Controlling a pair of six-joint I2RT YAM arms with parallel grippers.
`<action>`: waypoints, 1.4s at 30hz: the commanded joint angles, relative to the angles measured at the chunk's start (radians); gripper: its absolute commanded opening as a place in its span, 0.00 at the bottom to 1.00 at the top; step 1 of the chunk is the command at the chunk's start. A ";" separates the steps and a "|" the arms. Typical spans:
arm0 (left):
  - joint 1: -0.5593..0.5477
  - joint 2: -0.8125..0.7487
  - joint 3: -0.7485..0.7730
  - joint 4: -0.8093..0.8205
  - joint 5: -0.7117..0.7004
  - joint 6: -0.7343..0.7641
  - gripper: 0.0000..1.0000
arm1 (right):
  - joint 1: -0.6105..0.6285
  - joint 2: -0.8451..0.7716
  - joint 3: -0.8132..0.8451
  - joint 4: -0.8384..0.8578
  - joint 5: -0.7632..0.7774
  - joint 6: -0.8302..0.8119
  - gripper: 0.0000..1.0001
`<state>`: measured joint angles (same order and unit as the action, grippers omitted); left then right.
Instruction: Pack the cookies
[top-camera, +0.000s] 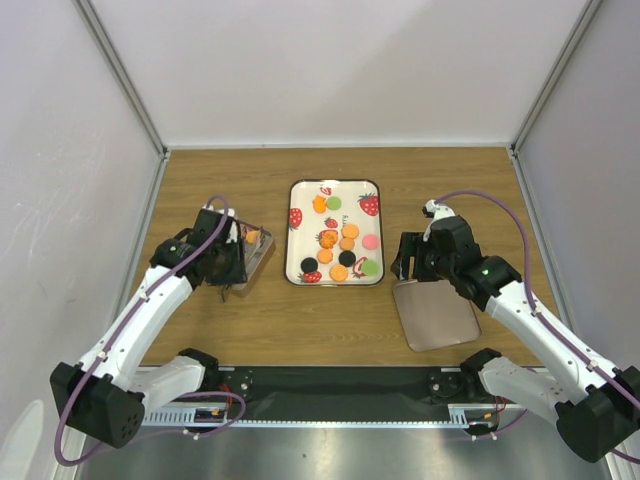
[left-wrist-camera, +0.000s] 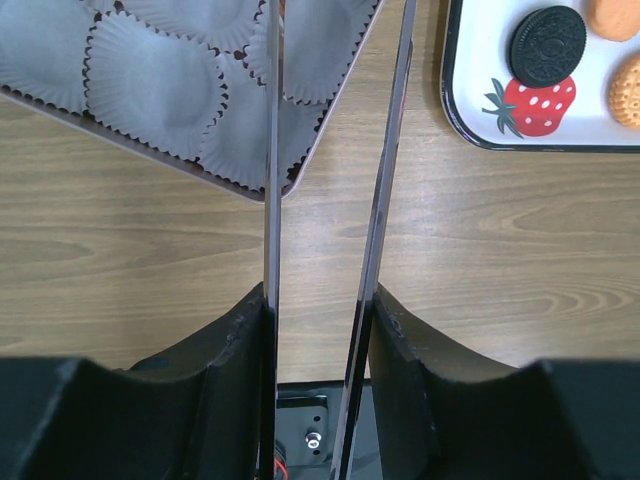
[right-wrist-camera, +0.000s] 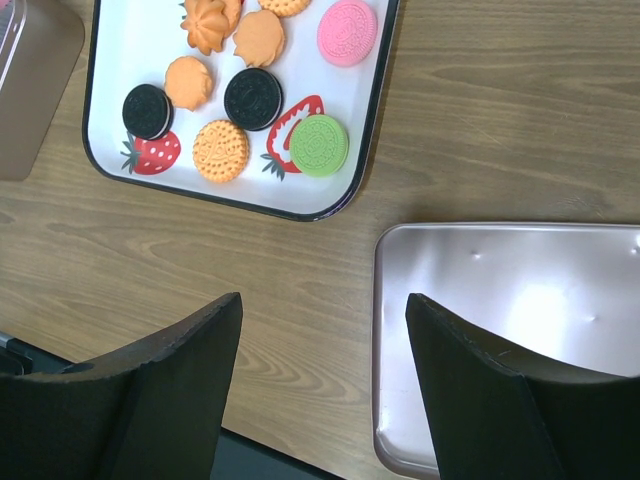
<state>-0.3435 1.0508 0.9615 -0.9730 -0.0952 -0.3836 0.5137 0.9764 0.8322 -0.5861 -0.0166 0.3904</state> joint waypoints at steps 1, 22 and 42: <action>0.014 0.001 0.008 0.042 0.040 0.025 0.45 | 0.005 -0.004 0.001 0.025 -0.008 -0.008 0.73; 0.083 0.063 -0.020 0.096 0.120 0.055 0.46 | 0.005 -0.002 0.001 0.026 -0.013 -0.008 0.73; 0.089 0.046 0.008 0.080 0.120 0.049 0.49 | 0.008 -0.001 0.001 0.028 -0.013 -0.008 0.73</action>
<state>-0.2630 1.1187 0.9237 -0.8993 0.0082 -0.3553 0.5159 0.9764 0.8318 -0.5858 -0.0212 0.3904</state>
